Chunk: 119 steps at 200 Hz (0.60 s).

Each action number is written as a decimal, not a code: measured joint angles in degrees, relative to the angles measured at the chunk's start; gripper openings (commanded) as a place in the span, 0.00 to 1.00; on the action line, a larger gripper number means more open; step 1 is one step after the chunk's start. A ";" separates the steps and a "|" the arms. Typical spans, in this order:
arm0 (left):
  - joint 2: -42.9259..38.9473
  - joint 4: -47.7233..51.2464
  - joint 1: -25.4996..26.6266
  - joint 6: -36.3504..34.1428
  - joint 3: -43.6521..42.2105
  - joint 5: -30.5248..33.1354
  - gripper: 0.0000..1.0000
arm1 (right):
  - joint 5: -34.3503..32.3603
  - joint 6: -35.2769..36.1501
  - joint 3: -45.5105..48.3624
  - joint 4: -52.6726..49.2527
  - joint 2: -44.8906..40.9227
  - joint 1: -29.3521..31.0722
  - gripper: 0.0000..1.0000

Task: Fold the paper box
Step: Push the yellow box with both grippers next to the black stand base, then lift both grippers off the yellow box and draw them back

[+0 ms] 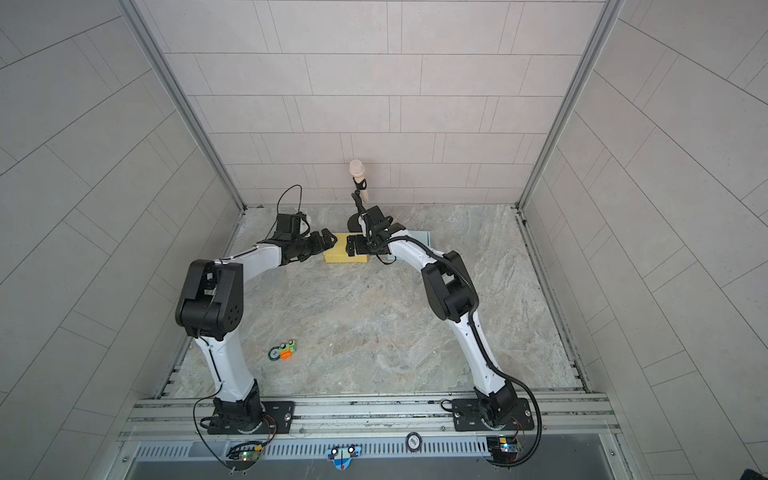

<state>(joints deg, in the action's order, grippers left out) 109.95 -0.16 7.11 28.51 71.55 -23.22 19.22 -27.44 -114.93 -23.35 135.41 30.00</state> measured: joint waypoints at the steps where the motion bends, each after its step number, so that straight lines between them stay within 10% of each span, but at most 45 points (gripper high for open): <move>1: -0.24 -0.02 0.00 0.00 -0.17 0.02 1.00 | -0.02 0.00 0.11 0.02 -0.13 0.00 1.00; 119: -32.76 4.00 3.32 -5.14 -19.54 20.20 1.00 | -3.19 2.60 26.75 6.16 -23.26 0.00 0.99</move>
<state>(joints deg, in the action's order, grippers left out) 77.19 3.84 10.44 23.38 52.01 -3.03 16.03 -24.84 -88.18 -17.19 112.16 30.00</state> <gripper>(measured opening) 0.998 0.992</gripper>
